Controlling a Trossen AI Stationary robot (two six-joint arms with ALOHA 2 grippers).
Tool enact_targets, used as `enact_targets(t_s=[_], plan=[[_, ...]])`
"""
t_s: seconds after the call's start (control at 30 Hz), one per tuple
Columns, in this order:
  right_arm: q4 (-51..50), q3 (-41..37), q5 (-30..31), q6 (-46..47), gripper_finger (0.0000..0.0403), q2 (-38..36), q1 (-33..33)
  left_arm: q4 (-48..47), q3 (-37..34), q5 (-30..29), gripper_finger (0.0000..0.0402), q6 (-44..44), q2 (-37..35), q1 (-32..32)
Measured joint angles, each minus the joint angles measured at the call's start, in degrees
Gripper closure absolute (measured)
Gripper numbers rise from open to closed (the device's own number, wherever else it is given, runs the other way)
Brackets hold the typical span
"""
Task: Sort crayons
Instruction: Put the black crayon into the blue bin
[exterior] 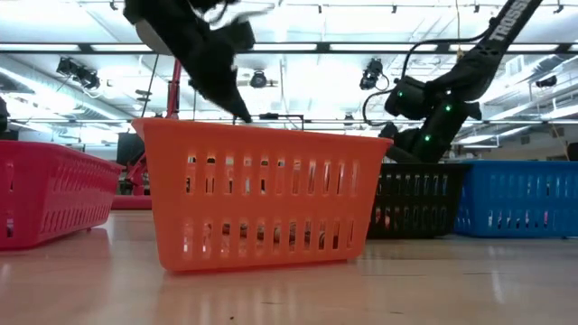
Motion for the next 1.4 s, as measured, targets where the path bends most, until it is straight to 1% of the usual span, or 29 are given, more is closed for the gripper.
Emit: enact_targets(t_s=[0.07, 0.17, 0.27, 0.33, 0.4, 0.5, 0.67, 0.8, 0.93, 1.2, 1.33, 1.4], plan=[[-0.5, 0.5, -0.4, -0.4, 0.0314, 1.7, -0.5, 0.1, 0.0, -0.7, 0.0382, -0.3, 1.9, 2.6], [0.3, 0.9, -2.4, -0.4, 0.0314, 3.8, -0.9, 0.9, 0.0, 0.3, 0.0367, 0.1, 5.3, 7.9], [1.0, 1.1, -3.3, -0.4, 0.0314, 4.6, -1.2, 1.9, 0.0, 3.9, 0.0352, 1.5, 8.8, 13.6], [1.0, 1.0, -3.3, -0.6, 0.0314, 4.5, -1.1, 4.0, 0.0, 8.1, 0.0338, 2.1, 11.1, 17.7], [1.0, 1.0, -3.4, -0.6, 0.0314, 4.1, -1.1, 7.1, 0.0, 12.5, 0.0317, 2.5, 13.6, 20.9], [1.2, 0.9, -4.2, -0.9, 0.0314, 3.5, -1.1, 9.7, 0.0, 16.4, 0.0278, 3.1, 17.3, 24.1], [1.5, 0.8, -4.7, -1.7, 0.0314, 3.1, -1.1, 15.0, 0.0, 17.1, 0.0222, 3.4, 23.1, 25.3], [1.7, 0.8, -4.6, -2.1, 0.0314, 3.1, -1.1, 18.8, 0.1, 17.1, 0.02, 3.4, 24.9, 24.6], [1.7, 0.8, -4.6, -2.1, 0.0314, 3.3, -1.1, 21.2, 0.1, 17.2, 0.0197, 3.2, 25.0, 23.9], [1.9, 0.8, -5.8, -2.4, 0.0314, 3.3, -1.1, 21.1, 0.1, 17.0, 0.0207, 2.5, 25.0, 24.3], [2.3, 0.8, -6.4, -2.2, 0.0314, 3.3, -0.8, 21.9, 0.1, 14.4, 0.0207, 3.0, 25.0, 25.7], [2.3, 0.8, -7.0, -2.2, 0.0314, 3.3, -0.6, 22.9, 0.1, 14.2, 0.0207, 3.1, 25.0, 26.3]])
